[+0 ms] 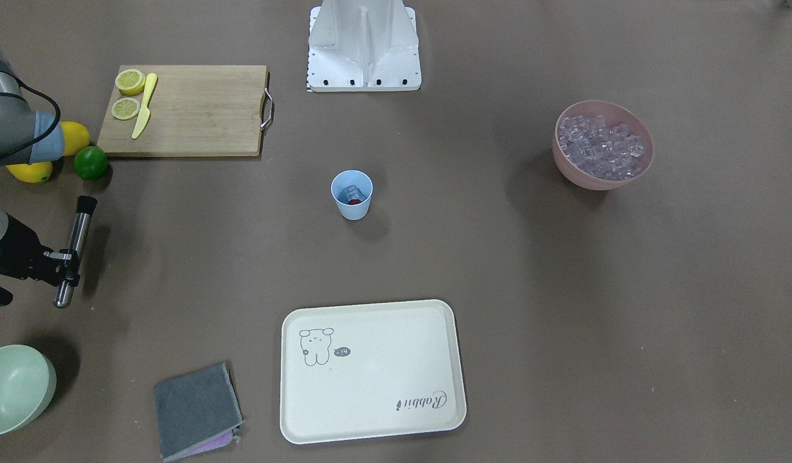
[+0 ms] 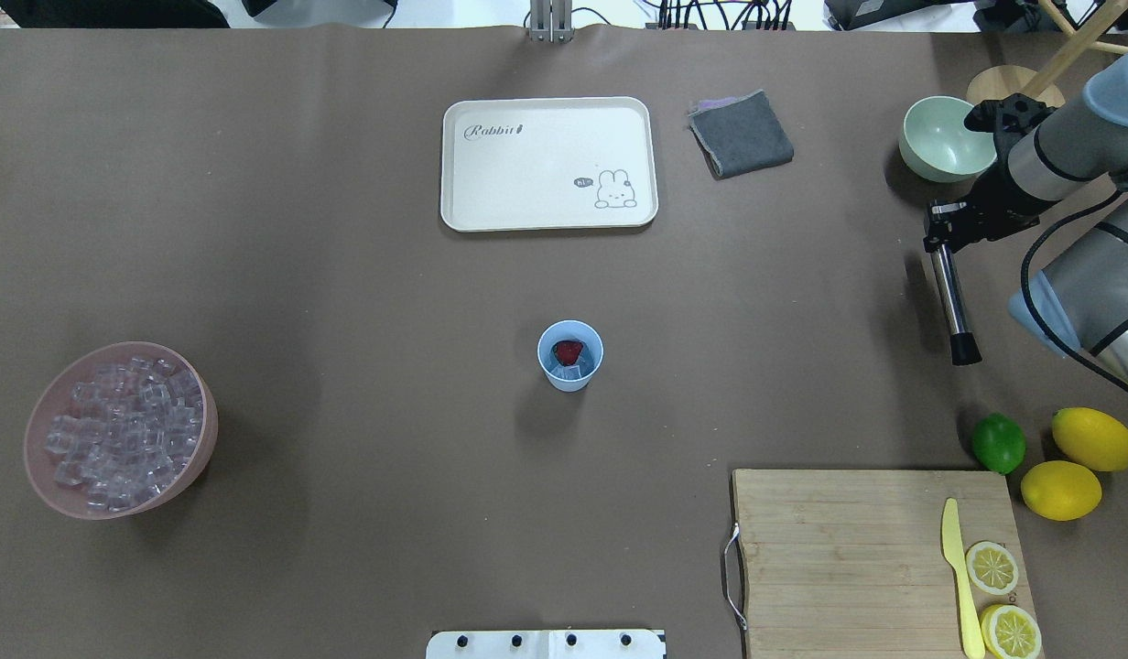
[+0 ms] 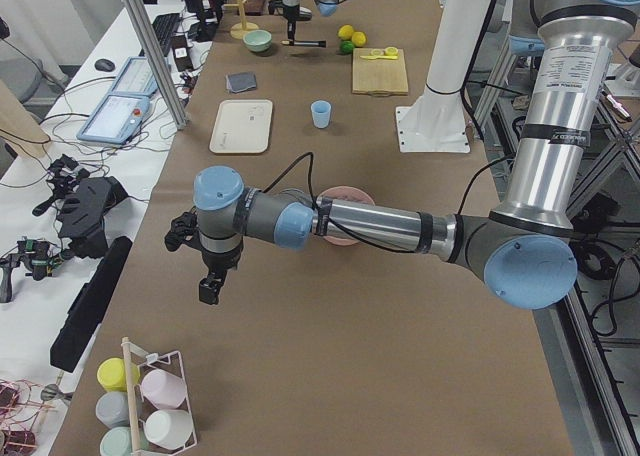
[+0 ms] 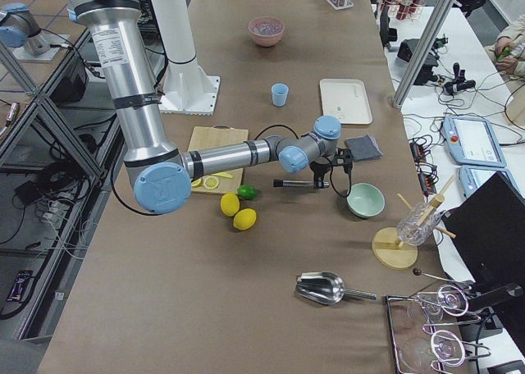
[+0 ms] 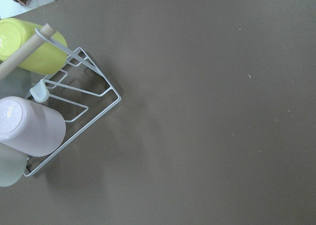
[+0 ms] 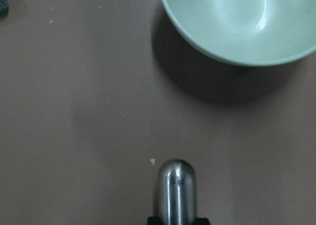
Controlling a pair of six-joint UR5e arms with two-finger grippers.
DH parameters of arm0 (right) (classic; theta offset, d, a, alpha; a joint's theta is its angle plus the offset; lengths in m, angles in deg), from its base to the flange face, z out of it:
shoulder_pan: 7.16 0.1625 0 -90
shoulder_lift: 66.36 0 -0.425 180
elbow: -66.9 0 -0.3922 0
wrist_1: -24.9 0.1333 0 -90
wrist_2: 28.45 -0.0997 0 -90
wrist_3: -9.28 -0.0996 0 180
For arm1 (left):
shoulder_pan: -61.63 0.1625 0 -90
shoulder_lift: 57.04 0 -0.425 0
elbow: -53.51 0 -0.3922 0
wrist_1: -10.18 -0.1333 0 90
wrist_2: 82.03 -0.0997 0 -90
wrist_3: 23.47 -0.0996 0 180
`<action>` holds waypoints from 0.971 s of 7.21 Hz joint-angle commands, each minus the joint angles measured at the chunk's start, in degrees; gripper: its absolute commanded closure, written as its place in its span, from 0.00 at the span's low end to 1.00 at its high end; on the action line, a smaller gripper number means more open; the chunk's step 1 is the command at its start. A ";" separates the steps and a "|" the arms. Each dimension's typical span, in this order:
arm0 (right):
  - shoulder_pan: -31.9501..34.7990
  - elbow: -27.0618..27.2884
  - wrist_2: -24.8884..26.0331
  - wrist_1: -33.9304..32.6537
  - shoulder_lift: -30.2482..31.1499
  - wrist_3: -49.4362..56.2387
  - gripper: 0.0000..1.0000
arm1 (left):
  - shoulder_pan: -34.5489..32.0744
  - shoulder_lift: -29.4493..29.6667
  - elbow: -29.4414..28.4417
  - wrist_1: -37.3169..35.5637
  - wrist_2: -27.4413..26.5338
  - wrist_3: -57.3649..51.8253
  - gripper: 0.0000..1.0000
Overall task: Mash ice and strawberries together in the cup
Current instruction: 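Carry the muddler toward the pale green bowl and lower it to the table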
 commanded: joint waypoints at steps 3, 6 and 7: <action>-2.33 -1.09 0.36 -0.07 -0.73 -0.03 0.82 | 0.02 0.38 -0.16 0.00 -1.64 0.01 0.02; -2.25 -1.28 1.85 0.10 -1.00 0.23 0.00 | 0.02 0.47 -0.07 0.00 -1.74 0.01 0.02; -0.16 -1.01 0.81 -0.07 -1.17 0.67 0.00 | 0.02 0.55 -0.16 0.00 -1.74 0.01 0.02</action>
